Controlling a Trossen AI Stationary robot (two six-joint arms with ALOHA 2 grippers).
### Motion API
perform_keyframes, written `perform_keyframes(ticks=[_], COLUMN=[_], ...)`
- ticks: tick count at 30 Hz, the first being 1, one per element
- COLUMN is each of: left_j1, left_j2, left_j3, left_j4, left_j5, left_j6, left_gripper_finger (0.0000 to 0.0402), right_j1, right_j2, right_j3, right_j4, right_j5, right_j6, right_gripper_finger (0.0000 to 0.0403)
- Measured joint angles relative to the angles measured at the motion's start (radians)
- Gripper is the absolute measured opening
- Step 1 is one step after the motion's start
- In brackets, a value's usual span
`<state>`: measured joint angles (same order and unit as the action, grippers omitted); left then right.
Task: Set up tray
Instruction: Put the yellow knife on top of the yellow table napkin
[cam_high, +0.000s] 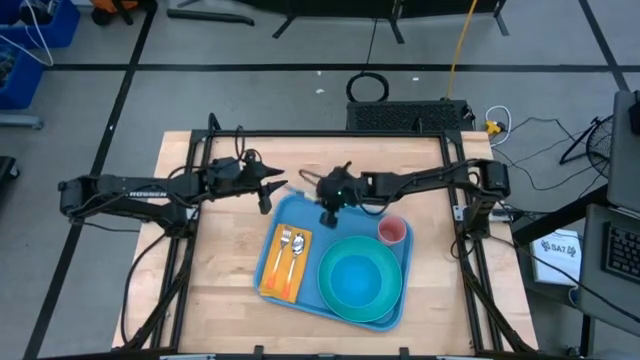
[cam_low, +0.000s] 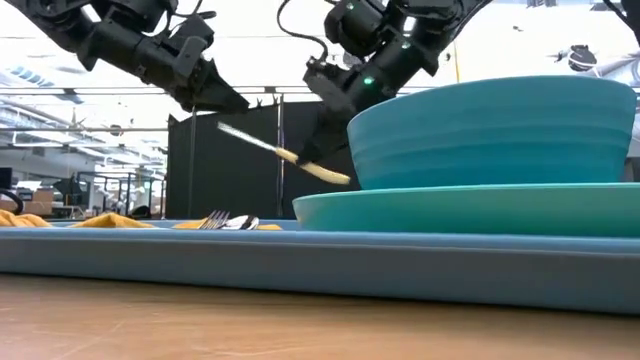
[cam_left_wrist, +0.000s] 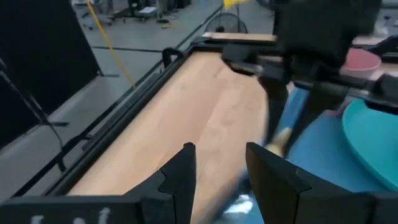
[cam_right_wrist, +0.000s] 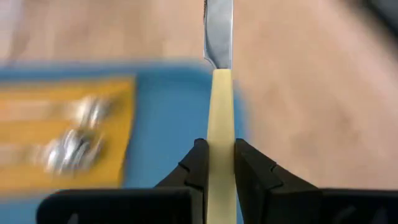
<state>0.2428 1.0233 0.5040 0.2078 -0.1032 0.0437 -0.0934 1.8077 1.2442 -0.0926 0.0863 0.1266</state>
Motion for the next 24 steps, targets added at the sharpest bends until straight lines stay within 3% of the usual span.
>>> perform_keyframes(ticks=[7,10,13,21,24], left_j1=[-0.040,-0.056,-0.072,-0.123,-0.143], left_j2=[0.005,0.004,0.006,0.005,0.005], left_j3=[-0.004,-0.004,-0.004,-0.004,-0.004], left_j4=[0.001,0.011,-0.003,-0.023,-0.062], left_j5=[-0.090,-0.139,-0.184,-0.224,-0.292], left_j6=[0.005,0.019,0.026,0.028,0.051], left_gripper_finger=[0.0145,0.0145,0.0145,0.0145,0.0145], right_j1=[-0.002,0.001,0.010,0.024,0.023], right_j2=[0.031,0.031,0.028,0.030,0.030], right_j3=[0.002,0.000,0.002,0.002,0.002], right_j4=[0.209,0.323,0.392,0.388,0.386], right_j5=[0.179,0.199,0.202,0.199,0.164], right_j6=[0.005,-0.002,-0.008,-0.041,-0.068], right_gripper_finger=[0.0036,0.0036,0.0002,0.0004,0.0003])
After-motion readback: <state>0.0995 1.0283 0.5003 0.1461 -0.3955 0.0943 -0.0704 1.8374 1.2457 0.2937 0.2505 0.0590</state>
